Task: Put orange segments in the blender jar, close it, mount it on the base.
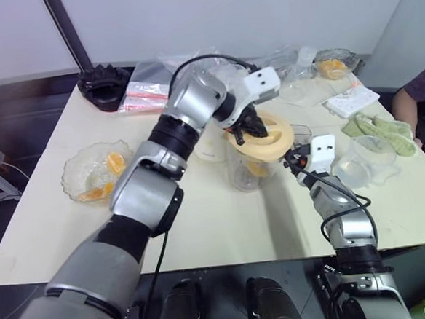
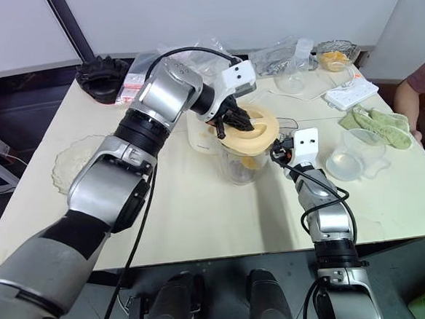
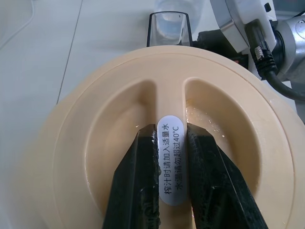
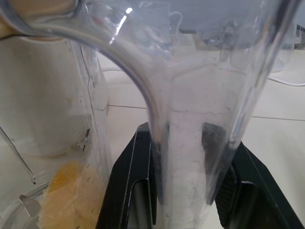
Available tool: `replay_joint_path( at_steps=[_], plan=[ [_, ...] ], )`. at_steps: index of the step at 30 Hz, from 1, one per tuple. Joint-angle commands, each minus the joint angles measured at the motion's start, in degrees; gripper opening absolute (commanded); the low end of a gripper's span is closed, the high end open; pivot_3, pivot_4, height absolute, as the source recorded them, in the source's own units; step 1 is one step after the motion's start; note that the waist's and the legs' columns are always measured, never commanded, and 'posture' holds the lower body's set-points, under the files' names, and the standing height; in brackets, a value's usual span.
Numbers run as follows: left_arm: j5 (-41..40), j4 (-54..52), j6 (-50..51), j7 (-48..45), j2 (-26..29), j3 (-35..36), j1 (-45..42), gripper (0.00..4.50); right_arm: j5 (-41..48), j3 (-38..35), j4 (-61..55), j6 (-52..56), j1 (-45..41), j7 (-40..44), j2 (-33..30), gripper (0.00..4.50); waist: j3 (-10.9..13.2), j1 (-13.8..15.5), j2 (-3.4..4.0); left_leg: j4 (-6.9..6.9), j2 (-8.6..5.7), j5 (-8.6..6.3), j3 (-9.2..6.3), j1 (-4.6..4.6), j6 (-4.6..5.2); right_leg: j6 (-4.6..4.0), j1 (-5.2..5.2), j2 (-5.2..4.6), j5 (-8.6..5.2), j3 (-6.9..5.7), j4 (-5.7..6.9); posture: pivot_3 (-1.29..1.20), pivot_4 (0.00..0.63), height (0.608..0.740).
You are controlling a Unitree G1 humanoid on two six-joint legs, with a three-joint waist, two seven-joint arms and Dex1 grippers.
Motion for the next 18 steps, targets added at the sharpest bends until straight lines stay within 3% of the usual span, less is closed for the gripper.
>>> replay_joint_path(
  at_steps=[1,2,3,7,13,18],
  plan=[
    [1.6,2.8,1.6,2.2,0.1,-3.9,4.4,0.26,-0.4,-0.1,-1.8,-2.7,-1.6,1.2,-0.4,0.92,-0.1,-0.1,0.09,-0.02,0.00,0.00,0.01,-0.01,0.00,-0.01,0.01,0.00,0.01,0.00,-0.07,0.00,0.150,0.740],
    [1.4,2.4,1.2,1.9,0.3,-3.9,4.2,0.26,-0.4,-0.1,-1.7,-2.7,-1.7,1.2,-0.5,0.92,-0.1,-0.2,0.09,-0.06,0.00,0.00,0.02,-0.01,0.00,-0.01,0.02,0.00,0.01,0.00,-0.14,0.00,0.150,0.740],
    [1.1,2.1,0.8,1.6,0.4,-3.9,3.9,1.30,-0.4,-0.1,-1.5,-2.8,-1.7,1.3,-0.5,0.92,-0.1,-0.3,0.10,-0.07,0.00,0.00,0.02,-0.02,0.00,-0.02,0.03,0.00,0.02,0.00,-0.17,0.00,0.150,0.740],
    [-1.9,0.0,-0.4,-1.7,1.6,-2.3,-0.3,3.11,-1.1,0.1,-0.9,-3.0,-1.4,2.0,-1.1,0.92,0.0,-0.7,0.06,-0.12,-0.01,0.00,0.06,-0.13,0.01,-0.05,-0.10,0.00,0.04,0.01,-0.17,0.00,0.150,0.740],
    [-11.3,4.0,1.2,1.0,3.1,9.0,-18.2,3.11,-1.4,-0.2,-0.7,-3.2,-0.9,2.9,-1.9,0.92,0.4,-1.1,0.02,-0.11,-0.20,0.02,0.10,-1.23,0.04,-0.01,-1.18,0.07,0.08,0.03,-0.01,0.00,0.150,0.740],
    [-16.3,4.5,1.6,0.0,6.2,13.3,-24.7,3.11,-1.4,-0.5,-0.2,-2.9,-1.1,3.2,-2.1,0.92,0.5,-1.2,0.04,-0.22,-0.27,-0.24,0.21,-1.01,0.47,0.36,-0.99,0.08,-0.19,0.04,-0.04,0.00,0.150,0.740]
  ],
)
